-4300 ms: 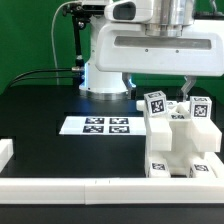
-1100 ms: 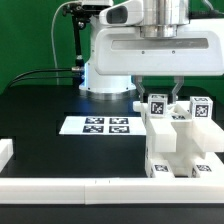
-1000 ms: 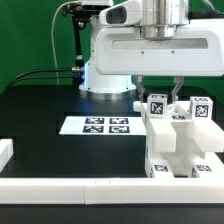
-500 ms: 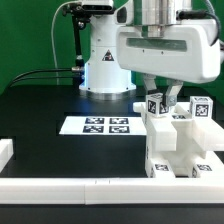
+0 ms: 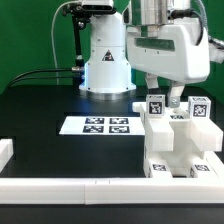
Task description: Assemble chair
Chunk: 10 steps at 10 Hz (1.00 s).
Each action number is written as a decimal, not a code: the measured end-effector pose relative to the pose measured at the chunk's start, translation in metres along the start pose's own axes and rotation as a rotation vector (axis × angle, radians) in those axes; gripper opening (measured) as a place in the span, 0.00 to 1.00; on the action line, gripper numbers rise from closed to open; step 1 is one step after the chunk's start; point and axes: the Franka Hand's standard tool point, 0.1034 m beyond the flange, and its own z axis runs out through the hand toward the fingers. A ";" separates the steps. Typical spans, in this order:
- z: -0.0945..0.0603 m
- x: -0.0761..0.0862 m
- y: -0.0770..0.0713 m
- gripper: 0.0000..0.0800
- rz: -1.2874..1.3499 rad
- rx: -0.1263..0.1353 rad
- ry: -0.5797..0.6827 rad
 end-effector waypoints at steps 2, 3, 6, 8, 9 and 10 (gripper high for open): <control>0.003 -0.002 0.003 0.80 -0.338 -0.008 -0.004; 0.005 -0.003 0.007 0.81 -0.477 -0.015 -0.010; 0.005 -0.001 0.009 0.81 -0.686 -0.012 -0.008; 0.006 -0.001 0.009 0.71 -0.645 -0.012 -0.008; 0.006 -0.001 0.009 0.54 -0.636 -0.012 -0.009; 0.006 -0.002 0.009 0.54 -0.565 -0.012 -0.009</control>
Offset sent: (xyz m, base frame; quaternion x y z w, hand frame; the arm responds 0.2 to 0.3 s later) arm -0.0216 -0.0156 -0.0003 0.0226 0.0433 -0.2357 0.9706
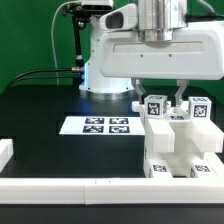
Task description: Assemble chair
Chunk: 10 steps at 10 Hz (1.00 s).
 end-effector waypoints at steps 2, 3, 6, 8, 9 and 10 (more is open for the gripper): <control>0.000 0.000 0.000 0.36 0.112 0.000 0.000; 0.000 0.000 -0.002 0.36 0.279 0.000 -0.001; 0.001 0.003 -0.006 0.36 0.632 0.017 0.005; 0.001 0.002 -0.006 0.36 0.626 0.016 0.006; 0.001 0.002 -0.006 0.36 0.626 0.016 0.006; 0.001 0.002 -0.006 0.42 0.605 0.016 0.006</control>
Offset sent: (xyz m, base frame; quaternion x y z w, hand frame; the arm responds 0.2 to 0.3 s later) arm 0.0000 -0.0049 -0.0044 -0.0203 0.0074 0.3808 0.9244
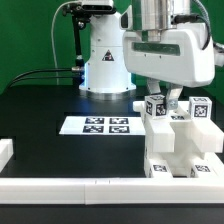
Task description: Assemble chair
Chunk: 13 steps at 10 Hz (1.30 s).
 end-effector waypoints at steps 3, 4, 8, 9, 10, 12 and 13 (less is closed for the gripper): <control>-0.004 0.002 0.001 0.64 -0.320 -0.006 -0.013; -0.005 0.004 0.001 0.77 -0.491 -0.001 -0.010; -0.003 0.008 0.004 0.81 -0.836 0.000 0.001; -0.004 0.016 0.004 0.81 -0.977 0.001 0.005; -0.005 0.018 0.002 0.81 -1.067 -0.002 0.013; -0.004 0.018 0.003 0.53 -1.033 -0.003 0.011; -0.004 0.018 0.003 0.53 -1.014 -0.002 0.011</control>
Offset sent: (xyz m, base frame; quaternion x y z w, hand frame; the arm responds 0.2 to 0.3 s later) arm -0.0047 0.0068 0.0062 0.0111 -0.0571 -0.3732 0.9259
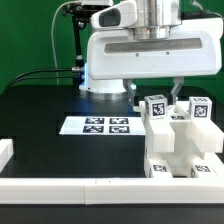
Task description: Assemble chair
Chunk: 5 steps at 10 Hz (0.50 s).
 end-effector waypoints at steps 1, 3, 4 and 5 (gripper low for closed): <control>0.000 0.000 0.000 0.35 0.106 0.001 0.000; 0.000 0.000 0.000 0.35 0.254 0.000 0.000; 0.001 0.000 -0.003 0.35 0.386 -0.001 0.004; 0.001 0.000 -0.005 0.35 0.503 -0.001 0.004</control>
Offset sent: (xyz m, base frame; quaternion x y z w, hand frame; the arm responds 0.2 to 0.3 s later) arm 0.0037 0.0008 -0.0041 -0.0366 0.0194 0.2448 0.9687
